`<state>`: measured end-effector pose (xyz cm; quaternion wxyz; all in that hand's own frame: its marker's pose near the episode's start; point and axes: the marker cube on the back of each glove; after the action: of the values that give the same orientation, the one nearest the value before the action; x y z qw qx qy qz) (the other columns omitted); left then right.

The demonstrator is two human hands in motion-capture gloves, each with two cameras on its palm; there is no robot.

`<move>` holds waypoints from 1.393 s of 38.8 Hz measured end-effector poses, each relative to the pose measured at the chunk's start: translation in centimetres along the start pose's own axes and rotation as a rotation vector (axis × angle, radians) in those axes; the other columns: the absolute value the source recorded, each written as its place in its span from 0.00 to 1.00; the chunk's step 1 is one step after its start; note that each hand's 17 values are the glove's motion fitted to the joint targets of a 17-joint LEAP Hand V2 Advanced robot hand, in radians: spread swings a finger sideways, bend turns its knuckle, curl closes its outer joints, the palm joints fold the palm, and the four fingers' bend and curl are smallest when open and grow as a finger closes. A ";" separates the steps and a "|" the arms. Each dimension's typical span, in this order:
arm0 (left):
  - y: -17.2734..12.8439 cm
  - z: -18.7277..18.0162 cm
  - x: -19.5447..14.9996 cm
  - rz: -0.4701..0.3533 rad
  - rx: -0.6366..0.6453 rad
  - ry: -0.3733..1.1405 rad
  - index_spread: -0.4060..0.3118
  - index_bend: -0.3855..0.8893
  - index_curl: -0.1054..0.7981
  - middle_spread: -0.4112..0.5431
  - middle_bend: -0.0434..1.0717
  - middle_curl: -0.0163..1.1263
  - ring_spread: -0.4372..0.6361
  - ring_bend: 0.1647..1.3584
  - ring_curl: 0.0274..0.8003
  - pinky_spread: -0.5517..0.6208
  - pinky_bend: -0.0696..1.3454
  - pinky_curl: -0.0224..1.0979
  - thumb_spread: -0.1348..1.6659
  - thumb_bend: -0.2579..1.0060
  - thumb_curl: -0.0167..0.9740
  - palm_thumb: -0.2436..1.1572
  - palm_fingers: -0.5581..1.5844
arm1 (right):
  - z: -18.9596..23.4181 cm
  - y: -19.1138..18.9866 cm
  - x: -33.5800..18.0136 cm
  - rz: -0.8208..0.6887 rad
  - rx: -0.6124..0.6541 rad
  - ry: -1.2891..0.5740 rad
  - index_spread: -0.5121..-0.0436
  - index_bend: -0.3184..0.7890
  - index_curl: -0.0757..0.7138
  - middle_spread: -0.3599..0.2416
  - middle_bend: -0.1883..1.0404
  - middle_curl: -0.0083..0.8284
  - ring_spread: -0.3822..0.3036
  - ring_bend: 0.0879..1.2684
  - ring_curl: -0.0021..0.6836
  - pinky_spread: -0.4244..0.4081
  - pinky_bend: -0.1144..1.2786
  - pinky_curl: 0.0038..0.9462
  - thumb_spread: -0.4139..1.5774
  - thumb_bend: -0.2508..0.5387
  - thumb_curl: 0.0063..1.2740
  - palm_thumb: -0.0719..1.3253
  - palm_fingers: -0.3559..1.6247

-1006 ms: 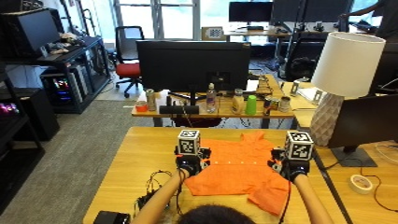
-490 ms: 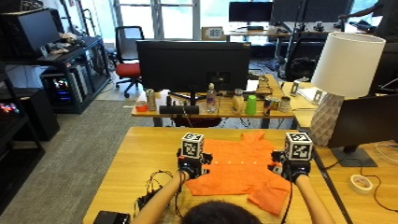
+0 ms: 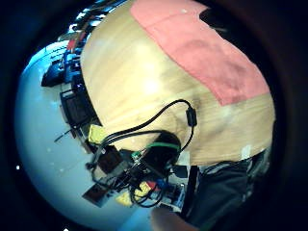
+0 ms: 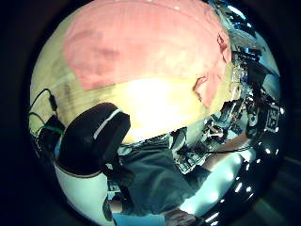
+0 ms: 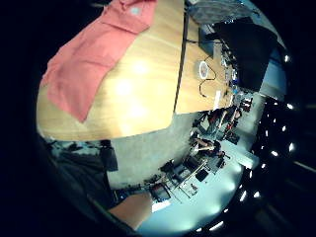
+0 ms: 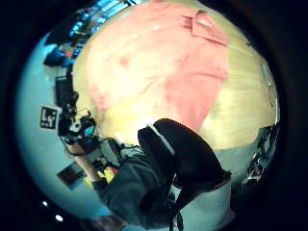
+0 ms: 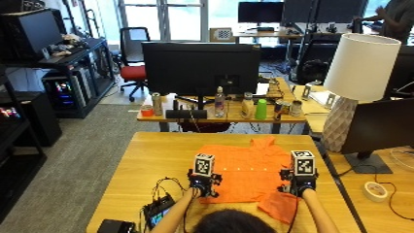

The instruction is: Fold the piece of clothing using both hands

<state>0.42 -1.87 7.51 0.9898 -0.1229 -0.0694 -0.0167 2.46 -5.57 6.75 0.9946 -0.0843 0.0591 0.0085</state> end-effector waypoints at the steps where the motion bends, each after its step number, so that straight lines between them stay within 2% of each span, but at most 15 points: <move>1: 1.2 0.1 0.2 -0.020 -0.025 0.005 0.46 0.38 0.39 0.54 0.19 0.25 0.67 0.42 0.32 0.74 0.40 0.32 0.72 0.19 0.25 0.40 0.30 | 0.7 -0.5 0.1 0.006 -0.009 0.003 0.25 0.38 0.32 0.44 0.35 0.40 0.64 0.34 0.43 0.79 0.42 0.35 0.77 0.32 0.18 0.26 0.29; 4: 3.3 0.6 0.6 -0.041 -0.081 0.013 0.49 0.37 0.37 0.58 0.18 0.25 0.67 0.44 0.33 0.74 0.43 0.33 0.70 0.18 0.25 0.39 0.29 | 2.6 -1.9 0.3 0.014 -0.050 0.008 0.25 0.38 0.31 0.44 0.35 0.41 0.62 0.35 0.43 0.78 0.42 0.35 0.77 0.32 0.18 0.28 0.29; 11: 2.6 2.5 0.5 -0.056 -0.116 0.017 0.52 0.39 0.36 0.61 0.19 0.24 0.67 0.47 0.34 0.73 0.46 0.34 0.67 0.18 0.26 0.38 0.27 | 6.5 -3.1 0.6 0.006 -0.173 0.003 0.25 0.38 0.31 0.44 0.35 0.42 0.61 0.36 0.44 0.77 0.43 0.36 0.77 0.30 0.19 0.30 0.29; 15: 2.2 3.3 0.4 -0.064 -0.090 0.013 0.53 0.39 0.36 0.62 0.19 0.24 0.68 0.48 0.34 0.73 0.48 0.35 0.66 0.18 0.26 0.38 0.27 | 7.7 -1.7 0.4 0.094 -0.275 0.018 0.25 0.38 0.31 0.44 0.35 0.42 0.60 0.37 0.45 0.77 0.43 0.36 0.77 0.31 0.19 0.32 0.29; 19: 1.8 4.0 0.1 -0.058 -0.060 0.022 0.53 0.39 0.35 0.63 0.19 0.24 0.68 0.48 0.35 0.72 0.50 0.35 0.65 0.18 0.27 0.38 0.27 | 9.3 -2.9 0.3 -0.007 -0.195 0.031 0.26 0.38 0.31 0.44 0.35 0.42 0.59 0.37 0.45 0.77 0.44 0.37 0.76 0.30 0.19 0.33 0.29; 24: 1.8 4.5 0.0 -0.011 -0.025 0.056 0.52 0.39 0.35 0.64 0.19 0.24 0.68 0.49 0.35 0.72 0.52 0.36 0.64 0.19 0.27 0.39 0.27 | 10.3 -2.8 -0.1 -0.041 -0.146 0.033 0.26 0.38 0.31 0.44 0.34 0.43 0.59 0.37 0.46 0.77 0.45 0.37 0.75 0.29 0.20 0.34 0.29; 29: 2.1 5.2 -0.7 -0.054 0.004 0.060 0.52 0.40 0.36 0.65 0.19 0.24 0.67 0.50 0.35 0.71 0.53 0.36 0.64 0.19 0.28 0.39 0.27 | 10.9 -2.3 -0.7 -0.064 -0.082 0.011 0.28 0.37 0.30 0.46 0.33 0.43 0.58 0.38 0.47 0.77 0.46 0.38 0.74 0.29 0.20 0.35 0.28; 41: 2.2 6.1 -0.7 -0.040 -0.010 0.052 0.49 0.41 0.38 0.60 0.21 0.26 0.63 0.48 0.34 0.69 0.51 0.34 0.65 0.19 0.28 0.41 0.30 | 12.1 -2.5 -0.3 -0.083 -0.141 0.038 0.28 0.39 0.30 0.47 0.34 0.44 0.57 0.37 0.47 0.75 0.46 0.38 0.73 0.28 0.20 0.34 0.29; 45: 2.4 6.2 -0.5 -0.014 -0.032 0.068 0.50 0.40 0.38 0.61 0.19 0.26 0.64 0.48 0.34 0.69 0.52 0.34 0.65 0.19 0.28 0.41 0.29 | 11.6 -2.7 0.1 -0.065 -0.113 0.032 0.28 0.38 0.30 0.47 0.34 0.44 0.57 0.37 0.47 0.75 0.46 0.38 0.72 0.28 0.20 0.33 0.28; 50: 1.9 6.0 -0.3 -0.015 -0.021 0.084 0.50 0.39 0.37 0.64 0.17 0.25 0.65 0.49 0.35 0.69 0.54 0.35 0.66 0.19 0.28 0.41 0.26 | 12.0 -4.1 0.8 -0.061 -0.145 -0.002 0.28 0.37 0.30 0.48 0.34 0.45 0.58 0.35 0.47 0.76 0.48 0.39 0.72 0.29 0.21 0.35 0.25; 52: 1.4 5.8 -0.3 -0.021 0.005 0.087 0.48 0.39 0.37 0.64 0.17 0.25 0.66 0.50 0.35 0.70 0.55 0.35 0.66 0.19 0.28 0.41 0.26 | 11.6 -3.5 0.6 -0.071 -0.154 -0.012 0.27 0.38 0.30 0.48 0.32 0.44 0.58 0.34 0.47 0.76 0.49 0.39 0.71 0.30 0.21 0.36 0.23; 54: 1.0 5.6 -0.4 -0.034 0.026 0.087 0.47 0.39 0.37 0.63 0.18 0.24 0.66 0.50 0.35 0.70 0.55 0.35 0.67 0.19 0.28 0.42 0.26 | 10.3 -1.1 -0.2 -0.067 -0.167 -0.025 0.26 0.38 0.30 0.48 0.32 0.44 0.60 0.33 0.47 0.76 0.50 0.39 0.71 0.30 0.21 0.37 0.23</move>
<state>-0.63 0.49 12.61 0.9930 -0.1079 -0.0287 -0.0382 3.48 -4.93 17.06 0.9845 -0.1687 0.0430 -0.0188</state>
